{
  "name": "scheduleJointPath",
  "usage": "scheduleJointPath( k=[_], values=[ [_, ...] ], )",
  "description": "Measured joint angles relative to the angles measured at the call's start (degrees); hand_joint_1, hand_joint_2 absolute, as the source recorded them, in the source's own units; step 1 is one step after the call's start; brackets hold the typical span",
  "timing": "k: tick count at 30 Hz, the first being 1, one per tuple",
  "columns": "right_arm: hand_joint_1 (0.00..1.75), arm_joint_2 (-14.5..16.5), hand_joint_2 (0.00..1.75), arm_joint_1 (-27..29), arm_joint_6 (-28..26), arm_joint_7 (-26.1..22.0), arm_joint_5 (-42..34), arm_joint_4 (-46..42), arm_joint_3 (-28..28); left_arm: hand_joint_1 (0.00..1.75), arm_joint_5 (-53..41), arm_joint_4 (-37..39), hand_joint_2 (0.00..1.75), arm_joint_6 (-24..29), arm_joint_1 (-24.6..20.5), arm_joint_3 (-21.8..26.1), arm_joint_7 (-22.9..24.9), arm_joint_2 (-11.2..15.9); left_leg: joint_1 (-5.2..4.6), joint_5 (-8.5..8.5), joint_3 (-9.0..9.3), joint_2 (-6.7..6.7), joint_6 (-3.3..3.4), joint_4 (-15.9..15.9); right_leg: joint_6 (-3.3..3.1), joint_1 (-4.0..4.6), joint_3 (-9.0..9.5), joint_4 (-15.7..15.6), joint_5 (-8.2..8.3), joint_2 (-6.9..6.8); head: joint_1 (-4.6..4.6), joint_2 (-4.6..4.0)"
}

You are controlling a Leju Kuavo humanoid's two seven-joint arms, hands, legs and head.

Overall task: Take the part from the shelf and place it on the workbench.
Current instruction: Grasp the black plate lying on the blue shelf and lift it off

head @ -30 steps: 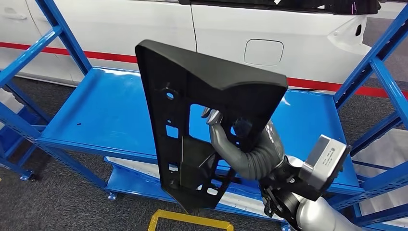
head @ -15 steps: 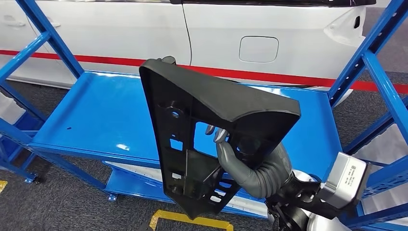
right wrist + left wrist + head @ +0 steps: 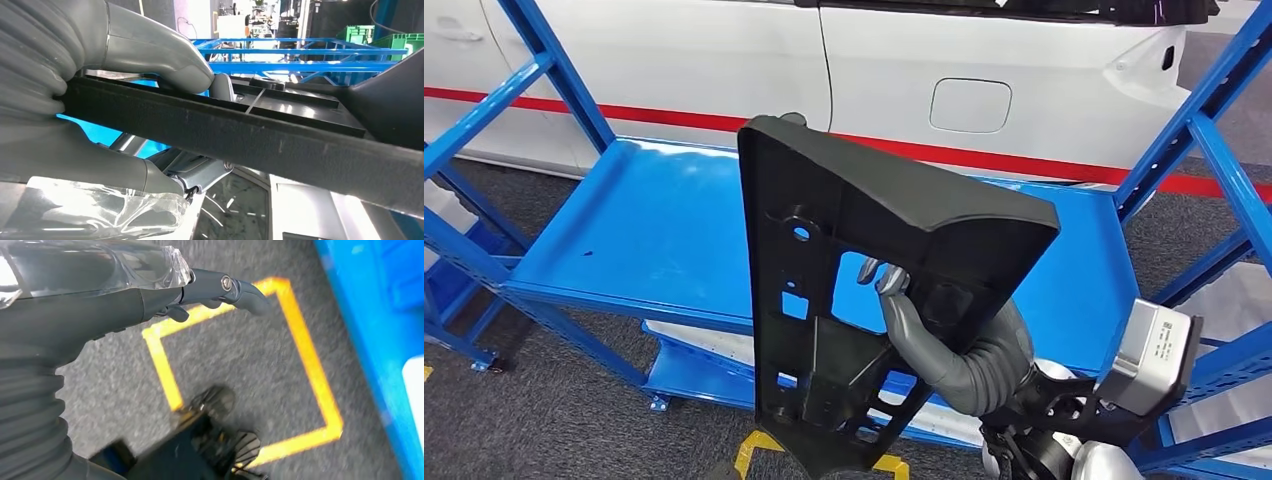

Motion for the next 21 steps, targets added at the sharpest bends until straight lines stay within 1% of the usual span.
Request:
scheduleJointPath(
  k=[1, 2, 3, 4, 5, 6, 7, 8, 9, 10, 11, 12, 13, 14, 15, 16, 17, 18, 19, 20, 21],
  values=[
    [1.75, 0.0, 1.75, 0.2, -0.3, 0.0, -0.1, 0.0, 0.0, 0.0, -0.2, 0.0, 1.75, -0.1, 0.2, 0.0, 0.3, -0.1, 0.01, 0.19, -0.27, 0.0, -0.07, 0.0, 0.14, -0.13, 0.08, 0.9, 0.04, 0.0, 0.02, 0.0],
    [1.75, 0.0, 1.75, 0.4, -0.6, 0.0, -0.2, 0.0, -0.1, 0.0, -0.3, 0.0, 1.75, -0.1, 0.4, 0.0, 0.5, -0.2, 0.04, 0.37, -0.52, -0.01, -0.18, 0.1, 0.28, -0.3, 1.31, -0.5, 1.05, 0.0, 0.02, 0.0],
    [1.75, 0.0, 1.75, 0.5, -0.8, 0.0, -0.2, 0.0, -0.1, 0.0, -0.5, 0.0, 1.75, -0.2, 0.5, 0.0, 0.7, -0.3, 0.08, 0.53, -0.77, -0.04, -0.33, 0.2, 0.42, -0.51, 3.55, -4.0, 2.6, -0.01, 0.03, 0.0],
    [1.75, -0.1, 1.75, 0.5, -1.1, 0.0, -0.2, 0.0, -0.2, 0.0, -0.6, 0.0, 1.75, -0.2, 0.6, 0.0, 0.8, -0.4, 0.04, 0.64, -1.06, -0.09, -0.51, 0.5, 0.56, -0.71, 6.35, -8.3, 4.09, -0.01, 0.06, 0.0],
    [1.75, -0.1, 1.75, 0.6, -1.3, 0.0, -0.2, 0.0, -0.2, 0.0, -0.8, 0.0, 1.75, -0.3, 0.6, 0.0, 1.0, -0.5, -0.04, 0.73, -1.43, -0.14, -0.7, 0.8, 0.63, -0.8, 8.69, -12.1, 5.17, 0.03, 0.07, 0.01],
    [1.75, -0.1, 1.75, 0.7, -1.6, 0.0, -0.2, 0.0, -0.3, 0.0, -1.0, 0.0, 1.75, -0.3, 0.7, 0.0, 1.2, -0.6, -0.14, 0.88, -1.78, -0.19, -0.97, 1.2, 0.63, -0.84, 10.16, -14.8, 5.75, 0.06, 0.09, 0.0],
    [1.75, -0.1, 1.75, 0.9, -1.9, 0.2, -0.2, -0.1, -0.3, 0.0, -1.2, 0.0, 1.75, -0.3, 0.8, 0.0, 1.4, -0.7, -0.23, 1.07, -2.11, -0.21, -1.3, 1.4, 0.48, -0.8, 10.74, -16.1, 5.96, 0.1, 0.1, 0.0],
    [1.75, -0.1, 1.75, 1.1, -2.1, 0.4, -0.2, -0.1, -0.3, 0.0, -1.4, 0.0, 1.75, -0.3, 1.0, 0.0, 1.7, -0.8, -0.23, 1.34, -2.39, -0.22, -1.68, 1.6, 0.18, -0.69, 10.51, -16.4, 6.1, 0.13, 0.08, 0.0],
    [1.75, -0.1, 1.75, 1.2, -2.3, 0.6, -0.2, -0.1, -0.3, 0.0, -1.5, 0.0, 1.75, -0.3, 1.2, 0.0, 1.9, -0.9, -0.11, 1.47, -2.66, -0.22, -2.09, 1.7, -0.3, -0.7, 10.12, -16.4, 6.39, 0.09, 0.08, 0.0],
    [1.75, -0.1, 1.75, 1.3, -2.3, 0.7, -0.2, -0.1, -0.3, 0.0, -1.5, 0.0, 1.75, -0.3, 1.4, 0.0, 2.0, -0.9, 0.05, 0.92, -3.1, -0.22, -2.44, 2.2, -0.86, -0.69, 9.71, -16.4, 6.78, 0.06, 0.07, 0.0],
    [1.75, -0.1, 1.75, 1.4, -2.4, 0.8, -0.4, -0.1, -0.3, 0.0, -1.5, 0.0, 1.75, -0.3, 1.5, 0.0, 2.1, -1.0, 0.2, -0.67, -3.85, -0.22, -2.74, 3.7, -1.41, -0.7, 9.19, -16.5, 7.27, 0.02, 0.03, 0.0],
    [1.75, -0.1, 1.75, 1.4, -2.5, 0.9, -0.5, -0.1, -0.2, 0.0, -1.4, 0.0, 1.75, -0.2, 1.6, 0.0, 2.1, -1.0, 0.35, -3.13, -4.93, -0.21, -2.99, 6.3, -1.88, -0.72, 8.56, -16.6, 7.8, -0.01, -0.01, -0.01],
    [1.75, -0.1, 1.75, 1.4, -2.5, 0.9, -0.7, -0.1, -0.2, 0.0, -1.4, 0.0, 1.75, -0.1, 1.5, 0.0, 2.1, -1.1, 0.4, -6.14, -6.23, -0.21, -3.19, 10.2, -2.14, -0.65, 7.83, -16.6, 8.34, 0.0, -0.07, -0.01],
    [1.75, -0.1, 1.75, 1.4, -2.6, 0.8, -0.9, -0.1, -0.2, 0.0, -1.4, 0.0, 1.75, -0.1, 1.5, 0.0, 2.1, -1.2, 0.42, -8.74, -7.39, -0.22, -3.31, 14.4, -2.29, -0.58, 7.09, -16.5, 8.89, 0.06, -0.1, -0.01],
    [1.75, -0.1, 1.75, 1.4, -2.6, 0.7, -1.1, -0.1, -0.2, 0.0, -1.3, 0.0, 1.75, 0.0, 1.4, 0.0, 2.1, -1.2, 0.44, -10.2, -7.98, -0.22, -3.36, 17.7, -2.37, -0.49, 6.33, -16.5, 9.44, 0.19, -0.12, 0.0],
    [1.75, -0.1, 1.75, 1.4, -2.6, 0.6, -1.3, -0.1, -0.2, 0.0, -1.3, 0.0, 1.75, 0.1, 1.4, 0.0, 2.1, -1.2, 0.43, -10.53, -7.86, -0.23, -3.31, 19.4, -2.37, -0.42, 5.6, -16.5, 9.98, 0.39, -0.13, 0.0],
    [1.75, -0.1, 1.75, 1.4, -2.6, 0.4, -1.5, -0.1, -0.2, 0.0, -1.2, 0.0, 1.75, 0.2, 1.4, 0.0, 2.1, -1.2, 0.39, -9.59, -6.61, -0.27, -3.16, 18.8, -2.33, -0.37, 4.89, -16.5, 10.53, 0.7, -0.13, 0.01],
    [1.75, -0.1, 1.75, 1.4, -2.5, 0.2, -1.6, -0.1, -0.2, 0.0, -1.1, 0.0, 1.75, 0.3, 1.4, 0.0, 2.2, -1.2, 0.32, -8.03, -4.37, -0.44, -2.92, 16.2, -2.24, -0.34, 4.2, -16.5, 11.11, 1.09, -0.13, 0.01],
    [1.75, -0.1, 1.75, 1.3, -2.5, 0.1, -1.8, -0.1, -0.2, 0.0, -0.9, 0.0, 1.75, 0.4, 1.4, 0.0, 2.2, -1.2, 0.19, -6.63, -1.35, -1.11, -2.55, 12.1, -2.11, -0.36, 3.59, -16.5, 11.69, 1.5, -0.13, 0.01],
    [1.75, 0.0, 1.75, 1.1, -2.4, -0.1, -1.9, -0.1, -0.2, 0.0, -0.8, 0.0, 1.75, 0.6, 1.3, 0.0, 2.2, -1.1, 0.06, -5.87, 1.85, -2.09, -2.05, 7.2, -1.89, -0.32, 3.01, -16.5, 12.26, 1.94, -0.13, 0.0],
    [1.75, 0.0, 1.75, 0.8, -2.2, -0.3, -2.0, -0.1, -0.2, 0.0, -0.6, 0.0, 1.75, 0.7, 1.2, 0.0, 2.2, -1.0, -0.04, -5.7, 4.26, -2.99, -1.69, 3.4, -1.65, -0.34, 2.61, -16.5, 12.84, 2.32, -0.11, 0.0]
  ],
)
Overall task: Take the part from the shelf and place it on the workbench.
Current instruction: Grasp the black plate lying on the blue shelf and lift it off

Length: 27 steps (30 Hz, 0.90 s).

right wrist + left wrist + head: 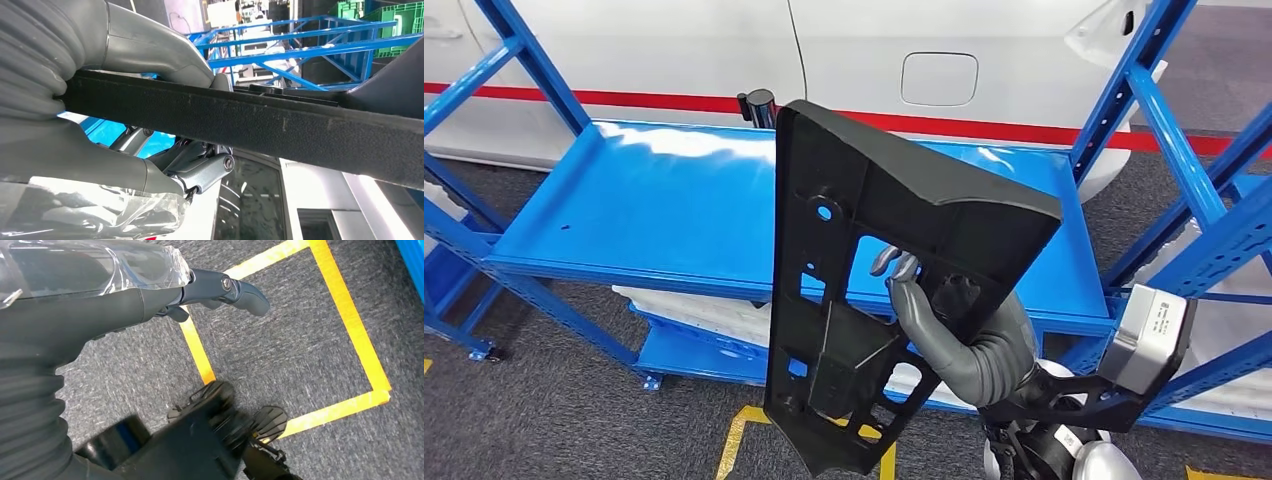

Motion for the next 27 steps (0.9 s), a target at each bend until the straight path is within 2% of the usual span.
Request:
scheduleJointPath(
  k=[1, 2, 4, 5, 6, 8, 9, 10, 11, 12, 13, 14, 15, 16, 17, 19, 20, 21, 23, 24, 25, 26, 27],
  values=[
    [1.75, 0.1, 1.75, -0.3, 0.1, -0.2, -0.2, 0.1, 0.0, 0.0, 0.2, 0.0, 1.75, 0.2, 0.0, 0.0, 0.0, 0.1, -0.15, -0.19, 1.45, -0.71, 0.3, -2.6, 0.3, -0.06, -0.25, -0.1, 0.57, 0.38, 0.01, -0.01],
    [1.75, 0.2, 1.75, -0.6, 0.2, -0.5, -0.4, 0.1, 0.1, 0.0, 0.3, 0.0, 1.75, 0.4, 0.0, 0.1, 0.0, 0.1, -0.26, -0.35, 1.88, -0.81, 0.5, -3.7, 0.66, -0.09, -0.4, -0.3, 1.13, 0.76, 0.01, -0.01],
    [1.75, 0.2, 1.75, -0.9, 0.3, -1.0, -0.9, 0.3, 0.2, 0.0, 0.4, 0.0, 1.75, 0.7, 0.0, 0.2, 0.1, 0.1, -0.24, 0.47, 1.48, 0.06, 0.91, -4.1, 1.32, -0.13, -0.63, -0.6, 1.77, 1.33, 0.02, -0.01],
    [1.75, 0.2, 1.75, -1.1, 0.3, -1.3, -1.2, 0.4, 0.3, 0.0, 0.5, 0.0, 1.75, 1.0, 0.0, 0.2, 0.1, 0.1, -0.12, 1.0, 1.19, 0.6, 1.27, -4.4, 1.51, -0.06, -1.13, 0.2, 0.84, 0.95, 0.1, -0.01],
    [1.75, 0.2, 1.75, -1.2, 0.3, -1.5, -1.5, 0.6, 0.3, 0.0, 0.5, 0.0, 1.75, 1.3, 0.1, 0.2, 0.3, 0.2, 0.0, 1.59, 0.81, 1.22, 1.66, -4.6, 1.65, -0.04, -1.95, 2.1, -1.13, 0.26, 0.2, -0.01],
    [1.75, 0.2, 1.75, -1.5, 0.3, -2.1, -2.0, 0.9, 0.3, 0.0, 0.5, 0.0, 1.75, 1.8, 0.2, 0.3, 0.6, 0.4, -0.04, 2.53, -0.11, 2.47, 2.14, -4.7, 1.87, -0.19, -4.33, 9.0, -6.61, -1.36, 0.41, -0.01],
    [1.75, 0.2, 1.75, -1.6, 0.3, -2.3, -2.2, 1.0, 0.4, 0.0, 0.5, 0.0, 1.75, 2.0, 0.2, 0.3, 0.8, 0.4, -0.09, 2.95, -0.63, 3.18, 2.17, -4.7, 2.07, -0.33, -5.36, 13.0, -8.35, -1.69, 0.43, -0.01],
    [1.75, 0.2, 1.75, -1.5, 0.3, -2.6, -2.3, 1.2, 0.4, 0.0, 0.4, 0.0, 1.75, 2.1, 0.3, 0.3, 0.9, 0.5, -0.11, 3.32, -1.16, 3.9, 2.08, -4.7, 2.27, -0.45, -5.84, 15.8, -8.71, -1.84, 0.45, -0.02],
    [1.75, 0.2, 1.75, -1.5, 0.3, -2.8, -2.5, 1.4, 0.4, 0.0, 0.4, 0.0, 1.75, 2.2, 0.3, 0.4, 1.0, 0.6, -0.1, 3.67, -1.71, 4.64, 1.92, -4.6, 2.48, -0.59, -5.46, 17.1, -7.91, -1.97, 0.46, -0.01],
    [1.75, 0.2, 1.75, -1.5, 0.3, -3.1, -2.6, 1.6, 0.5, 0.0, 0.4, 0.0, 1.75, 2.4, 0.3, 0.4, 1.1, 0.7, -0.06, 3.94, -2.19, 5.34, 1.72, -4.5, 2.66, -0.76, -3.93, 16.0, -6.35, -2.23, 0.46, -0.01],
    [1.75, 0.2, 1.75, -1.6, 0.2, -3.3, -2.7, 1.8, 0.5, 0.0, 0.4, 0.0, 1.75, 2.5, 0.3, 0.4, 1.1, 0.8, -0.01, 4.13, -2.57, 5.98, 1.51, -4.3, 2.86, -0.93, -1.2, 12.8, -4.89, -2.99, 0.47, -0.01],
    [1.75, 0.2, 1.75, -1.7, 0.2, -3.4, -2.8, 1.9, 0.5, 0.0, 0.4, 0.0, 1.75, 2.6, 0.2, 0.4, 1.2, 0.9, -0.04, 4.2, -2.95, 6.53, 1.25, -4.0, 3.09, -0.91, 2.13, 8.3, -4.39, -4.26, 0.52, -0.01],
    [1.75, 0.3, 1.75, -1.9, 0.2, -3.6, -2.8, 2.0, 0.6, 0.0, 0.3, 0.0, 1.75, 2.6, 0.2, 0.4, 1.2, 1.1, -0.13, 4.25, -3.24, 6.96, 0.95, -3.7, 3.06, -0.8, 4.88, 4.3, -4.53, -5.27, 0.51, -0.02],
    [1.75, 0.4, 1.75, -2.0, 0.2, -3.8, -2.8, 2.1, 0.6, 0.0, 0.3, 0.0, 1.75, 2.7, 0.1, 0.4, 1.2, 1.3, -0.27, 4.3, -3.47, 7.35, 0.66, -3.3, 2.88, -0.67, 6.74, 1.2, -5.12, -6.03, 0.5, -0.02],
    [1.75, 0.5, 1.75, -2.1, 0.1, -4.0, -2.7, 2.1, 0.6, 0.0, 0.4, 0.0, 1.75, 2.8, 0.0, 0.4, 1.2, 1.5, -0.37, 4.38, -3.73, 7.68, 0.35, -3.0, 2.54, -0.44, 7.4, -0.2, -5.81, -6.18, 0.48, -0.01],
    [1.75, 0.5, 1.75, -2.1, 0.0, -4.3, -2.3, 2.2, 0.7, 0.0, 0.5, 0.0, 1.75, 2.9, -0.1, 0.4, 1.2, 1.6, -0.24, 4.46, -4.03, 8.06, -0.23, -2.5, 1.45, -0.35, 6.99, -0.6, -5.93, -5.51, 0.4, 0.0],
    [1.75, 0.6, 1.75, -2.1, -0.1, -4.3, -2.1, 2.3, 0.7, 0.0, 0.7, 0.0, 1.75, 2.9, -0.1, 0.4, 1.2, 1.6, -0.05, 3.78, -4.41, 7.48, -0.56, -1.7, 0.91, -0.32, 6.77, -0.5, -5.75, -5.3, 0.38, -0.01],
    [1.75, 0.6, 1.75, -2.2, -0.2, -4.4, -1.8, 2.3, 0.8, 0.0, 0.9, 0.0, 1.75, 2.8, -0.1, 0.4, 1.2, 1.7, 0.13, 2.38, -5.13, 6.57, -0.85, 0.0, 0.38, -0.33, 6.55, -0.6, -5.5, -5.16, 0.35, -0.01],
    [1.75, 0.7, 1.75, -2.3, -0.2, -4.4, -1.5, 2.4, 0.9, 0.0, 1.3, 0.0, 1.75, 2.6, 0.1, 0.5, 1.2, 1.7, 0.35, -2.28, -8.09, 4.35, -1.3, 7.4, -0.4, -0.22, 5.93, -0.6, -4.91, -4.83, 0.27, -0.01],
    [1.75, 0.8, 1.75, -2.3, -0.2, -4.4, -1.5, 2.4, 0.9, 0.0, 1.4, 0.0, 1.75, 2.5, 0.2, 0.5, 1.2, 1.8, 0.38, -4.33, -9.72, 3.82, -1.37, 11.6, -0.62, -0.1, 5.59, -0.5, -4.65, -4.58, 0.23, 0.0],
    [1.75, 0.8, 1.75, -2.3, -0.2, -4.4, -1.5, 2.5, 1.0, 0.0, 1.5, 0.0, 1.75, 2.4, 0.3, 0.6, 1.2, 1.8, 0.38, -5.51, -10.82, 3.55, -1.38, 14.7, -0.75, 0.02, 5.26, -0.5, -4.39, -4.27, 0.22, 0.0],
    [1.75, 0.8, 1.75, -2.3, -0.2, -4.4, -1.5, 2.6, 1.0, 0.0, 1.6, 0.0, 1.75, 2.4, 0.4, 0.7, 1.2, 1.9, 0.37, -5.44, -10.86, 3.45, -1.31, 15.5, -0.81, 0.12, 4.98, -0.5, -4.16, -3.97, 0.2, 0.0],
    [1.75, 0.8, 1.75, -2.3, -0.2, -4.4, -1.4, 2.7, 1.0, 0.0, 1.6, 0.0, 1.75, 2.4, 0.4, 0.8, 1.2, 2.0, 0.36, -4.23, -9.7, 3.41, -1.16, 13.9, -0.82, 0.21, 4.76, -0.4, -3.95, -3.69, 0.2, -0.01]
  ],
)
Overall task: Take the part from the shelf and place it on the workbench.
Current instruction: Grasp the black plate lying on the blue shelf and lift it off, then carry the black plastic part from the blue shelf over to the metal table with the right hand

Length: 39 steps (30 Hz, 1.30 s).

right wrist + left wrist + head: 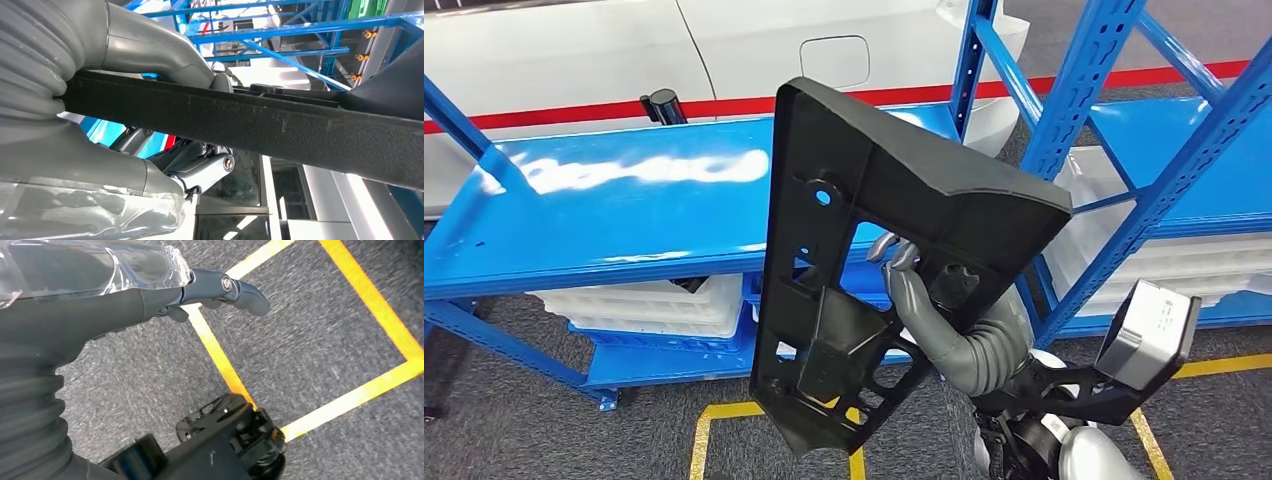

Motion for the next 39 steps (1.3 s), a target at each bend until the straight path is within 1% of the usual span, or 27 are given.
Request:
scheduleJointPath(
  k=[2, 4, 6, 8, 9, 10, 12, 13, 14, 15, 16, 18, 19, 21, 23, 24, 26, 27, 28, 29, 30, 31, 33, 35, 36, 38, 39],
  values=[
    [1.75, 0.1, 1.75, -0.1, 0.0, 0.0, 0.0, 0.2, 0.0, 0.0, 0.3, 0.0, 1.75, 0.0, 0.0, 0.2, 0.0, 0.1, -0.15, 3.78, 4.83, -0.25, 0.61, -8.6, 0.11, 0.09, -0.24, 0.0, 0.32, 0.42, -0.01, -0.01],
    [1.75, 0.4, 1.75, -0.2, 0.0, -0.1, 0.1, 0.3, 0.1, 0.0, 0.6, 0.0, 1.75, 0.0, -0.1, 0.4, -0.3, 0.3, -0.51, 6.06, 8.44, -0.59, 1.26, -15.7, 0.53, 0.15, -0.47, 0.0, 0.76, 0.69, 0.0, 0.0],
    [1.75, 0.7, 1.75, -0.4, 0.1, -0.3, 0.3, 0.5, 0.2, 0.0, 0.9, 0.0, 1.75, -0.1, 0.0, 0.7, -0.6, 0.4, -0.86, 6.6, 8.84, -0.7, 1.61, -17.2, 1.19, 0.05, -0.8, -0.1, 1.36, 0.77, 0.0, 0.01],
    [1.75, 1.0, 1.75, -0.4, 0.3, -0.5, 0.4, 0.8, 0.4, 0.0, 1.2, 0.0, 1.75, -0.1, 0.1, 0.9, -0.9, 0.4, -0.65, 7.5, 8.46, -0.62, 2.17, -17.8, 1.77, -0.09, -1.25, 0.1, 1.13, 0.77, 0.0, 0.0],
    [1.75, 1.1, 1.75, -0.5, 0.3, -0.6, 0.5, 1.0, 0.6, 0.0, 1.3, 0.0, 1.75, -0.1, 0.2, 1.0, -1.0, 0.5, -0.51, 8.08, 8.16, -0.55, 2.56, -18.1, 1.99, -0.11, -1.8, 1.3, -0.13, 0.78, 0.04, 0.0],
    [1.75, 1.2, 1.75, -0.5, 0.4, -0.8, 0.5, 1.2, 0.6, 0.0, 1.4, 0.0, 1.75, -0.1, 0.2, 1.1, -1.2, 0.5, -0.35, 8.67, 7.74, -0.48, 2.86, -18.4, 2.17, -0.13, -2.75, 3.8, -2.34, 0.78, 0.11, 0.0],
    [1.75, 1.3, 1.75, -0.5, 0.5, -1.1, 0.6, 1.6, 0.8, 0.0, 1.5, 0.0, 1.75, -0.3, 0.4, 1.3, -1.3, 0.6, -0.41, 9.57, 6.58, -0.39, 3.15, -18.3, 2.55, -0.21, -5.3, 11.5, -7.61, 0.78, 0.25, 0.0],
    [1.75, 1.3, 1.75, -0.5, 0.6, -1.3, 0.6, 1.8, 0.8, 0.0, 1.5, 0.0, 1.75, -0.4, 0.5, 1.4, -1.4, 0.6, -0.42, 10.0, 5.97, -0.35, 3.13, -18.3, 2.76, -0.26, -6.23, 15.1, -9.16, 0.77, 0.28, 0.0],
    [1.75, 1.3, 1.75, -0.5, 0.7, -1.4, 0.6, 2.0, 0.8, 0.0, 1.5, 0.0, 1.75, -0.5, 0.6, 1.4, -1.4, 0.6, -0.41, 10.43, 5.36, -0.3, 3.07, -18.2, 2.96, -0.34, -6.43, 17.1, -9.44, 0.77, 0.29, 0.0],
    [1.75, 1.3, 1.75, -0.5, 0.8, -1.4, 0.6, 2.2, 0.8, 0.0, 1.5, 0.0, 1.75, -0.5, 0.7, 1.5, -1.4, 0.6, -0.37, 10.87, 4.69, -0.27, 2.96, -18.1, 3.13, -0.46, -5.63, 17.1, -8.48, 0.76, 0.29, 0.0],
    [1.75, 1.4, 1.75, -0.5, 0.8, -1.5, 0.6, 2.4, 0.8, 0.0, 1.4, 0.0, 1.75, -0.5, 0.7, 1.5, -1.3, 0.6, -0.29, 11.25, 4.05, -0.26, 2.78, -17.9, 3.29, -0.63, -3.71, 14.7, -6.68, 0.76, 0.29, 0.01],
    [1.75, 1.5, 1.75, -0.6, 0.9, -1.6, 0.7, 2.7, 0.8, 0.0, 1.1, 0.0, 1.75, -0.6, 0.6, 1.5, -1.1, 0.6, -0.23, 11.83, 2.81, -0.3, 2.31, -17.1, 3.64, -0.94, 1.94, 6.3, -4.02, 0.78, 0.32, 0.0],
    [1.75, 1.5, 1.75, -0.6, 0.9, -1.7, 0.7, 2.7, 0.8, 0.0, 0.9, 0.0, 1.75, -0.6, 0.6, 1.5, -1.0, 0.7, -0.26, 12.09, 2.28, -0.31, 1.98, -16.6, 3.57, -0.92, 4.13, 2.7, -3.81, 0.84, 0.32, 0.0],
    [1.75, 1.6, 1.75, -0.6, 0.9, -1.9, 0.9, 2.8, 0.8, 0.0, 0.5, 0.0, 1.75, -0.7, 0.6, 1.5, -0.7, 0.7, -0.28, 12.79, 1.56, -0.3, 1.25, -16.1, 3.0, -0.55, 5.65, -0.6, -4.35, 0.97, 0.32, 0.01],
    [1.75, 1.6, 1.75, -0.5, 0.8, -2.1, 1.0, 2.8, 0.8, 0.0, 0.4, 0.0, 1.75, -0.7, 0.6, 1.5, -0.6, 0.7, 0.03, 13.13, 1.11, -0.28, 0.53, -15.9, 1.83, -0.37, 4.88, -0.7, -3.73, 0.92, 0.3, 0.0],
    [1.75, 1.6, 1.75, -0.5, 0.8, -2.2, 1.0, 2.8, 0.8, 0.0, 0.3, 0.0, 1.75, -0.7, 0.6, 1.5, -0.5, 0.7, 0.22, 11.97, 0.62, -0.3, 0.22, -15.0, 1.23, -0.36, 4.35, -0.7, -3.17, 0.87, 0.26, 0.0],
    [1.75, 1.7, 1.75, -0.5, 0.8, -2.3, 1.0, 2.8, 0.8, 0.0, 0.1, 0.0, 1.75, -0.7, 0.5, 1.5, -0.4, 0.7, 0.5, 6.66, -1.15, -0.34, -0.25, -9.9, 0.41, -0.44, 2.94, -0.8, -1.84, 0.79, 0.14, 0.0],
    [1.75, 1.7, 1.75, -0.4, 0.8, -2.3, 1.0, 2.8, 0.8, 0.0, 0.0, 0.0, 1.75, -0.7, 0.4, 1.5, -0.4, 0.7, 0.51, 3.57, -2.16, -0.34, -0.43, -5.9, 0.24, -0.4, 2.08, -0.8, -1.19, 0.8, 0.07, 0.0],
    [1.75, 1.7, 1.75, -0.4, 0.8, -2.3, 1.0, 2.9, 0.7, 0.0, 0.0, 0.0, 1.75, -0.7, 0.4, 1.5, -0.4, 0.7, 0.54, 1.48, -2.95, -0.34, -0.53, -1.9, 0.2, -0.33, 1.23, -0.7, -0.54, 0.8, 0.04, 0.0],
    [1.75, 1.7, 1.75, -0.3, 0.8, -2.3, 1.0, 2.9, 0.7, 0.0, -0.1, 0.0, 1.75, -0.7, 0.3, 1.5, -0.4, 0.7, 0.53, 0.73, -3.16, -0.35, -0.55, 1.1, 0.19, -0.25, 0.37, -0.7, 0.1, 0.8, 0.04, 0.0],
    [1.75, 1.7, 1.75, -0.2, 0.8, -2.3, 1.0, 2.9, 0.7, 0.0, -0.1, 0.0, 1.75, -0.7, 0.2, 1.5, -0.3, 0.7, 0.51, 1.35, -2.55, -0.35, -0.46, 2.2, 0.22, -0.18, -0.46, -0.7, 0.72, 0.8, 0.03, 0.0],
    [1.75, 1.7, 1.75, -0.2, 0.8, -2.3, 1.0, 3.0, 0.7, 0.0, -0.1, 0.0, 1.75, -0.7, 0.2, 1.5, -0.3, 0.7, 0.48, 2.85, -0.96, -0.36, -0.3, 1.2, 0.3, -0.13, -1.28, -0.7, 1.35, 0.81, 0.03, 0.0],
    [1.75, 1.7, 1.75, -0.2, 0.8, -2.4, 1.0, 3.0, 0.7, 0.0, -0.2, 0.0, 1.75, -0.7, 0.0, 1.5, -0.2, 0.7, 0.28, 5.24, 5.07, -0.5, 0.28, -6.6, 0.62, -0.06, -2.55, -0.7, 2.47, 0.85, 0.02, 0.01],
    [1.75, 1.8, 1.75, -0.2, 0.9, -2.5, 1.0, 3.0, 0.6, 0.0, -0.3, 0.0, 1.75, -0.7, -0.4, 1.5, -0.1, 0.7, -0.12, 4.85, 10.8, -0.69, 0.97, -15.3, 1.16, 0.03, -3.21, -0.7, 3.49, 0.86, 0.05, 0.01],
    [1.75, 1.8, 1.75, -0.1, 0.9, -2.5, 0.9, 3.0, 0.5, 0.0, -0.3, 0.0, 1.75, -0.7, -0.5, 1.5, -0.1, 0.7, -0.34, 4.39, 12.09, -0.75, 1.22, -17.6, 1.46, 0.02, -3.37, -0.7, 3.98, 0.83, 0.07, 0.0],
    [1.75, 1.8, 1.75, 0.0, 0.9, -2.6, 0.9, 3.0, 0.5, 0.0, -0.3, 0.0, 1.75, -0.6, -0.4, 1.5, 0.2, 0.7, -0.46, 4.83, 11.74, -0.63, 1.8, -18.5, 2.11, -0.09, -3.68, -0.8, 4.63, 0.83, 0.07, 0.0],
    [1.75, 1.8, 1.75, 0.1, 0.9, -2.6, 0.9, 3.0, 0.4, 0.0, -0.3, 0.0, 1.75, -0.6, -0.4, 1.5, 0.3, 0.7, -0.43, 5.33, 11.35, -0.53, 2.14, -18.6, 2.36, -0.16, -4.05, -0.3, 4.04, 0.85, 0.06, 0.0]
  ],
)
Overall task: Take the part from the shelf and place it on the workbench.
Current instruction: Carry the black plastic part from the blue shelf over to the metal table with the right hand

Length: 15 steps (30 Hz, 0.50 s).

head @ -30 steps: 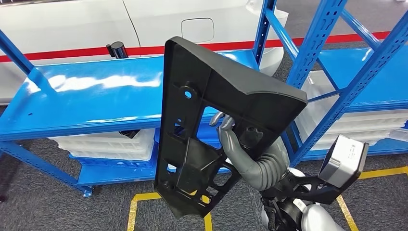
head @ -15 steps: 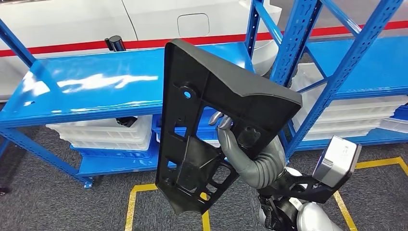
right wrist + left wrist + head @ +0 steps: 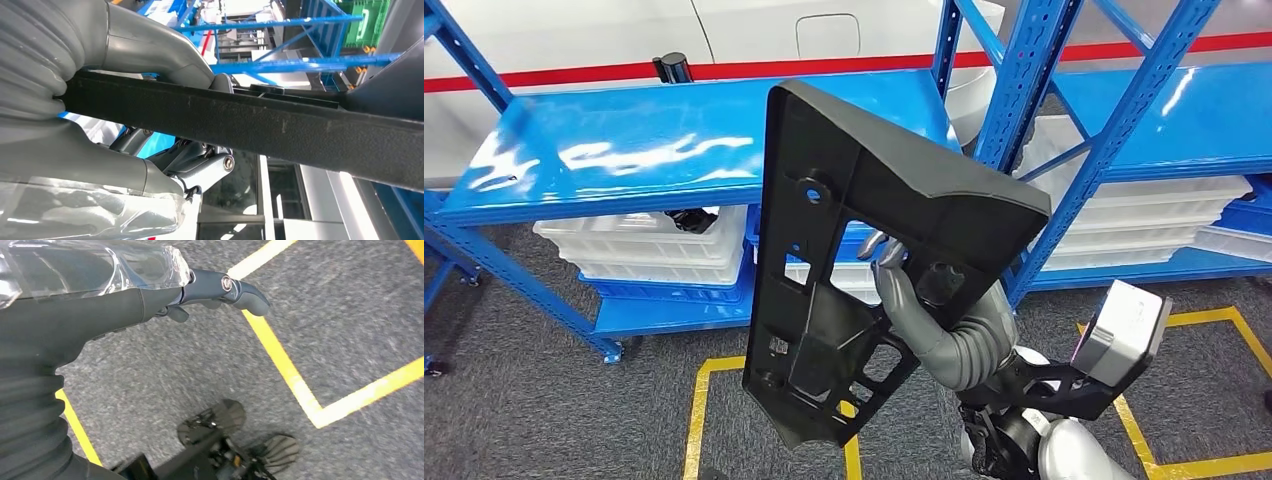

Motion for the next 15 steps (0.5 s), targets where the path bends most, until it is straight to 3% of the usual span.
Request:
scheduleJointPath(
  k=[2, 4, 5, 6, 7, 8, 9, 11, 13, 15],
  values=[
    [1.75, 0.0, 1.75, 0.2, 0.0, 0.0, 0.0, 0.0, -0.1, 0.0, 0.0, 0.0, 1.75, 0.0, 0.0, 0.0, 0.1, 0.0, 0.09, 1.26, -1.06, 0.24, 0.84, -0.1, 0.32, -0.1, -1.73, 4.5, -4.63, 0.02, 0.1, 0.01],
    [1.75, 0.0, 1.75, 0.4, 0.1, 0.0, -0.1, 0.0, -0.2, 0.0, -0.1, 0.0, 1.75, 0.0, 0.0, 0.0, 0.2, 0.1, -0.13, 2.45, -2.53, 0.3, 1.29, 0.0, 0.57, -0.1, -4.04, 12.7, -10.16, 0.01, 0.25, 0.0],
    [1.75, 0.0, 1.75, 0.5, 0.1, 0.0, -0.1, 0.1, -0.2, 0.0, -0.1, 0.0, 1.75, 0.0, 0.0, 0.0, 0.2, 0.1, -0.23, 3.03, -3.28, 0.33, 1.32, 0.1, 0.66, -0.09, -4.63, 16.0, -11.21, 0.0, 0.27, 0.0],
    [1.75, 0.0, 1.75, 0.5, 0.2, 0.0, -0.1, 0.2, -0.3, 0.0, -0.2, 0.0, 1.75, 0.0, 0.0, 0.0, 0.3, 0.1, -0.32, 3.55, -4.03, 0.37, 1.31, 0.1, 0.7, -0.07, -4.45, 17.8, -10.88, 0.0, 0.29, 0.0],
    [1.75, 0.0, 1.75, 0.6, 0.2, 0.0, -0.2, 0.3, -0.3, 0.0, -0.2, 0.0, 1.75, 0.0, 0.0, 0.0, 0.3, 0.1, -0.38, 4.03, -4.78, 0.4, 1.27, 0.3, 0.67, -0.07, -3.37, 17.6, -9.56, 0.0, 0.3, 0.0],
    [1.75, 0.0, 1.75, 0.6, 0.2, 0.0, -0.2, 0.3, -0.4, 0.0, -0.2, 0.0, 1.75, 0.0, 0.0, 0.0, 0.4, 0.1, -0.42, 4.45, -5.51, 0.41, 1.2, 0.5, 0.57, -0.07, -1.09, 14.9, -7.79, 0.0, 0.3, 0.0],
    [1.75, 0.0, 1.75, 0.6, 0.2, -0.1, -0.3, 0.4, -0.5, 0.0, -0.3, 0.0, 1.75, 0.0, -0.1, 0.0, 0.4, 0.1, -0.44, 4.77, -6.16, 0.41, 1.07, 0.9, 0.42, -0.06, 1.95, 10.8, -6.59, -0.01, 0.31, 0.0],
    [1.75, 0.0, 1.75, 0.4, 0.2, -0.1, -0.3, 0.4, -0.8, 0.0, -0.4, 0.0, 1.75, 0.0, -0.2, 0.0, 0.4, 0.0, -0.58, 5.3, -7.18, 0.4, 0.66, 1.6, 0.02, 0.2, 7.61, 2.2, -6.39, -0.01, 0.31, 0.01],
    [1.75, 0.0, 1.75, 0.3, 0.3, -0.2, -0.4, 0.4, -1.0, 0.0, -0.4, 0.0, 1.75, 0.0, -0.3, 0.0, 0.5, 0.0, -0.63, 5.88, -7.73, 0.45, 0.09, 2.0, -0.45, 0.54, 9.32, -1.2, -7.08, 0.01, 0.31, 0.01],
    [1.75, 0.0, 1.75, 0.2, 0.3, -0.2, -0.4, 0.4, -1.1, 0.0, -0.5, 0.0, 1.75, 0.0, -0.3, 0.0, 0.6, 0.0, -0.5, 5.77, -8.27, 0.42, -0.5, 2.4, -1.2, 0.35, 8.78, -1.4, -6.4, -0.06, 0.31, 0.0]
  ],
)
